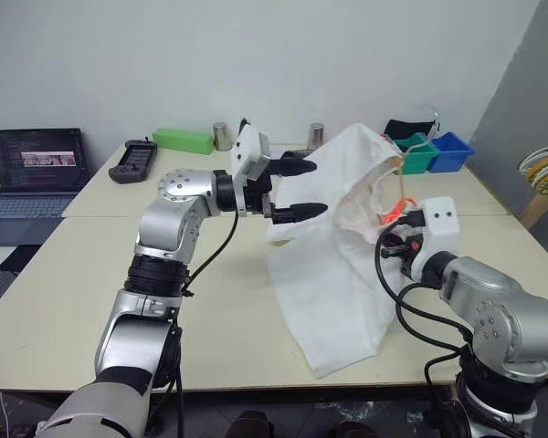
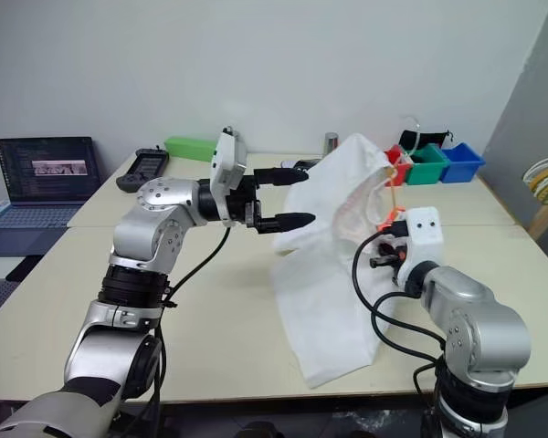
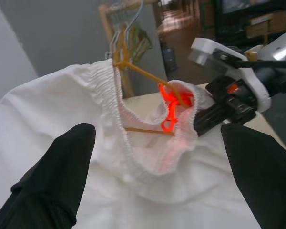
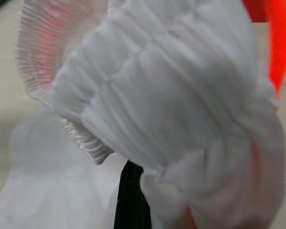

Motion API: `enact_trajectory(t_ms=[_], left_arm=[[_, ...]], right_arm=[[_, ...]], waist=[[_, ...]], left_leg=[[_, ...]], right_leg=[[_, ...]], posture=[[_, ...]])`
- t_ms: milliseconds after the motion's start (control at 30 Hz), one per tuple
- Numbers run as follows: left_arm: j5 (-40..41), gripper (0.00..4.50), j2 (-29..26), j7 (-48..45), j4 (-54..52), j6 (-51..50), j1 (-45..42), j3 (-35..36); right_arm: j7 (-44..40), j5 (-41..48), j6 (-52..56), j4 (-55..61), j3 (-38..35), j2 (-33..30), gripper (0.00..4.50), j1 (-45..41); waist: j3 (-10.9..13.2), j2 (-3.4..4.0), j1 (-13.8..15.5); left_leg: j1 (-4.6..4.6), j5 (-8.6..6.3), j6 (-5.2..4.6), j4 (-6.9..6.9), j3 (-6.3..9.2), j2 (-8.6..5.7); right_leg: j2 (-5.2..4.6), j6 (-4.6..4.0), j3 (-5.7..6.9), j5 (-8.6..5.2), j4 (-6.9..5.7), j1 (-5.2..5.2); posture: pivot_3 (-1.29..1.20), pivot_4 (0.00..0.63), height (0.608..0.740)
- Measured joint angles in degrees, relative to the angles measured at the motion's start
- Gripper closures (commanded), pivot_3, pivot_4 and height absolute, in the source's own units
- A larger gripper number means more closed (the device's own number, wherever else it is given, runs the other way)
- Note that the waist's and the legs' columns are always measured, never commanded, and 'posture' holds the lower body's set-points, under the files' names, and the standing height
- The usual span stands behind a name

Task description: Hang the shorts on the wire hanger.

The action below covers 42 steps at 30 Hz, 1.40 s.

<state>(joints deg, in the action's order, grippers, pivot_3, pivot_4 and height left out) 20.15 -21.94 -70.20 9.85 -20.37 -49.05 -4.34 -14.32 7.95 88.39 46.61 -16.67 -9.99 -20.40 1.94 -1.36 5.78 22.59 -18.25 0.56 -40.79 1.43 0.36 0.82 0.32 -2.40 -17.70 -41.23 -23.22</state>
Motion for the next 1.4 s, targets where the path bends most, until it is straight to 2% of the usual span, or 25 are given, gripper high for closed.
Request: enact_trajectory(t_ms=[133,233,333,400,567,967,1233,1400], left_arm=[[0.26,0.03,1.9,-0.29,-0.55,-0.36,-0.09,-0.86],[0.29,0.03,3.87,-0.61,0.78,-0.08,-1.23,-1.76],[1.55,0.03,7.31,-0.82,1.82,1.54,-3.97,-2.27],[1.86,0.03,8.81,-0.81,1.81,2.46,-4.5,-2.68],[1.3,0.03,14.42,0.25,2.89,6.11,-4.38,-5.44],[-2.33,0.03,22.82,5.42,11.97,14.81,-7.06,-6.69],[-3.75,0.03,26.15,7.69,16.51,17.46,-9.59,-6.66],[-3.91,0.03,27.44,9.56,16.92,18.03,-10.43,-6.65]], right_arm=[[2.04,-1.15,3.08,7.1,-2.98,1.73,4.5,9.1],[3.23,-2.32,3.71,9.12,-5.31,4.36,4.5,12.21],[6.07,-4.63,3.71,9.59,-8.32,6.25,4.5,12.2],[8.32,-6.46,3.71,9.6,-9.42,6.24,4.5,12.02],[16.55,-14.69,3.71,9.6,-13.1,4.21,4.5,10.24],[22.62,-22.47,3.32,8.83,-18.08,3.7,4.5,4.91],[21.14,-22.46,-1.91,-4.89,-28.35,-7.34,4.5,-4.71],[19.15,-21.25,-3.43,-15.07,-33.62,-14.1,4.5,-10.13]], waist=[[-0.14,0.21,-0.94],[-0.17,0.32,-2.85],[-0.23,0.41,-4.11],[-0.44,0.74,-4.89],[-0.65,1.07,-5.74],[-0.83,1.36,-7.5],[-0.85,1.43,-7.77],[-0.88,1.49,-7.82]], left_leg=[[0.0,0.0,0.0,0.02,0.04,0.0],[-0.03,0.0,0.0,0.02,-0.03,0.01],[-0.04,0.0,-0.01,0.03,-0.02,0.02],[-0.06,0.0,-0.01,0.11,-0.09,0.01],[-0.05,0.0,0.0,0.18,-0.11,-0.02],[-0.13,-0.01,-0.01,0.44,-0.17,-0.04],[-0.42,0.0,-0.03,0.79,-0.37,-0.66],[-0.69,-0.02,-0.06,0.97,-0.49,-0.67]], right_leg=[[0.03,0.01,0.03,-0.01,0.07,0.05],[0.11,0.01,-0.06,-0.01,0.04,0.06],[0.15,0.02,-0.05,-0.02,0.06,0.07],[0.15,0.04,-0.14,-0.03,0.16,0.07],[0.14,0.08,-0.2,-0.06,0.22,0.07],[0.26,0.12,-0.33,-0.08,0.33,0.07],[0.14,0.25,-0.72,-0.16,0.37,0.11],[0.09,0.41,-1.39,-0.25,0.3,0.12]], posture=[[0.03,0.0,0.74],[0.0,0.0,0.74],[-0.01,0.0,0.74],[-0.02,0.0,0.74],[-0.04,0.0,0.74],[-0.09,0.0,0.74],[-0.09,0.0,0.74],[-0.08,0.0,0.74]])
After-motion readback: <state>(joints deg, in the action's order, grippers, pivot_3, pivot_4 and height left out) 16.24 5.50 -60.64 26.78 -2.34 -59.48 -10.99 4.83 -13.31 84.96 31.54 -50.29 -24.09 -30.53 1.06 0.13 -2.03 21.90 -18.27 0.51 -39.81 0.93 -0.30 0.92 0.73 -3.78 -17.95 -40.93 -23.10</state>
